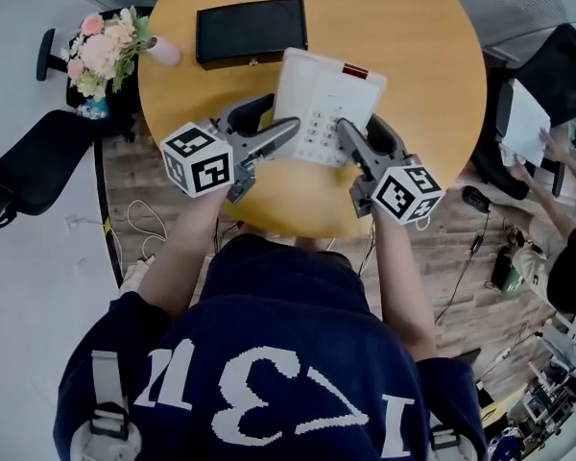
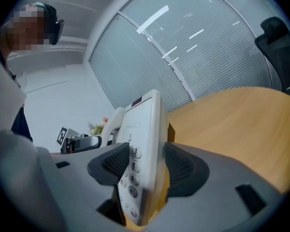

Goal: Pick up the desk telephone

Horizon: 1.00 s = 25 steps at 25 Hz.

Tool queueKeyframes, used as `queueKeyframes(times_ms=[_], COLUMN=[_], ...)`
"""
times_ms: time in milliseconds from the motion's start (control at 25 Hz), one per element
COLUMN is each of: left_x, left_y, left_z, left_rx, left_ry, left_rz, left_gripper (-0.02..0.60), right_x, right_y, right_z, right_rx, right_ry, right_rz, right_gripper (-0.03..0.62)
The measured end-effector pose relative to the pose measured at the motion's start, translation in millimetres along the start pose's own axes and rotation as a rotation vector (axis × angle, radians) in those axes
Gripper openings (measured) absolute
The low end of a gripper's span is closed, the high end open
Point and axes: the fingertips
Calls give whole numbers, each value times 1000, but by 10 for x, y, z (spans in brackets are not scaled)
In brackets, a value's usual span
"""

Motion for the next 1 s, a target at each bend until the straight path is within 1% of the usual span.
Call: queueKeyframes(times_ms=[240, 520, 680, 840, 1000], left_x=[-643, -1190, -1383, -1473, -1525], left_y=[25, 224, 314, 381, 409], left_z=[-230, -440, -533, -600, -637], left_rx=[-4, -18, -27, -31, -39], left_ry=[-156, -277, -307, -342, -380], left_rz=[-106, -213, -266, -282, -291], left_gripper=[295, 295, 293, 293, 295], right_x=[-640, -1089, -1247, -1305, -1317], right_y=[105, 190, 231, 268, 283], right_z=[380, 844, 1054, 1169, 1209], right_rx=[-59, -126, -162, -175, -180], right_ry=[158, 284, 321, 346, 343], right_rz=[-85, -173, -210, -224, -231], right_gripper=[242, 241, 238, 236, 235])
Point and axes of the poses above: the fingertips, and each gripper's own axes: y backward along the fingers, z to its left, x out of its underside, and after that the axes turned 11 degrees about -y, right-handed
